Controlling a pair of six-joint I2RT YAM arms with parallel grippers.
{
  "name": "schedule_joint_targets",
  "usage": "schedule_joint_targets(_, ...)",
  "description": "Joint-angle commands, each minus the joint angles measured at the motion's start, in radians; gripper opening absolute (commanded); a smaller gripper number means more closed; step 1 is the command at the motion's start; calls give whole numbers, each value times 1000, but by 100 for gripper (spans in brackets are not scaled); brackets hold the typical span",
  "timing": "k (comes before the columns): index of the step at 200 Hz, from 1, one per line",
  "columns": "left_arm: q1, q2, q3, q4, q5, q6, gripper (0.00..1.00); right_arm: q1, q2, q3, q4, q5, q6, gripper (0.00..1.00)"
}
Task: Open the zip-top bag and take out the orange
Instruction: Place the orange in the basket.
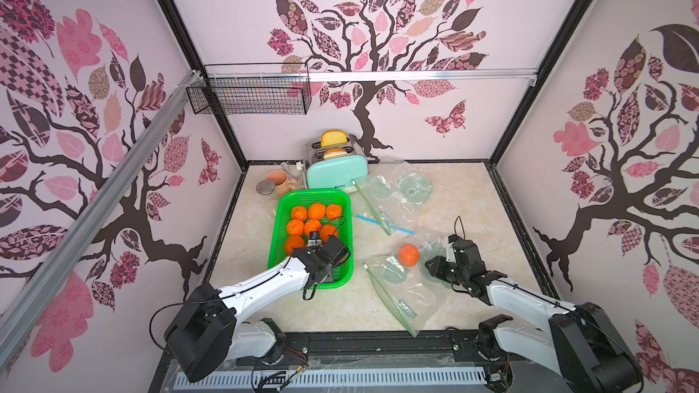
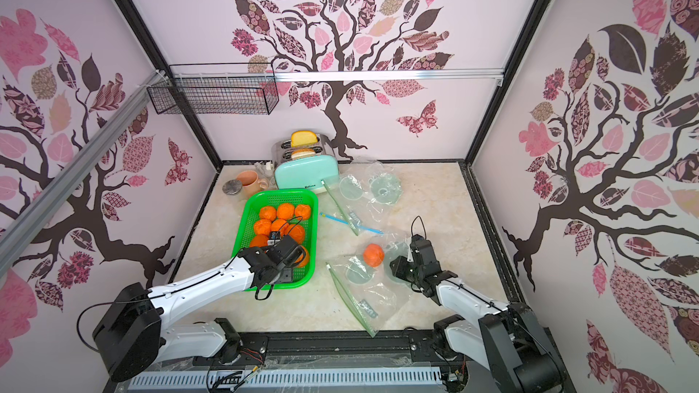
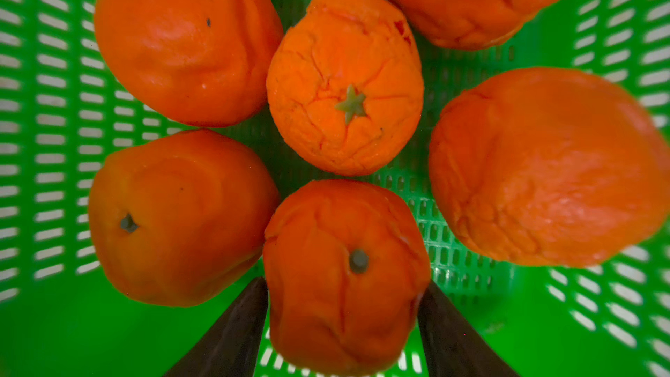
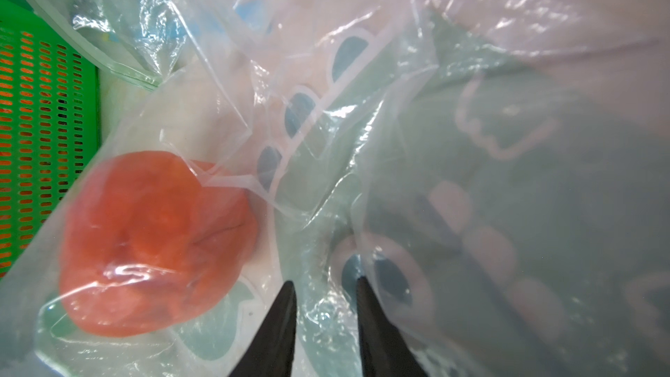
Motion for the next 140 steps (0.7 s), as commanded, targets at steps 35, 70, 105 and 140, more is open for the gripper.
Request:
schedule_joint_targets(35,2,-120,96,-108,-6,39,68,4,-8,2,-31,8,9,32)
schedule_joint_targets(70,-15,-268,81,11,191,166,62,4,-5,3,-34,7,9,32)
schedule_joint_targets(105,-129,-302,-23,397,613,201,45,4,-9,7,-39,11,8,32)
schedule_joint_targets(140,-339,-108,25,480,610,260,27,5,-32,5,-46,22,8,32)
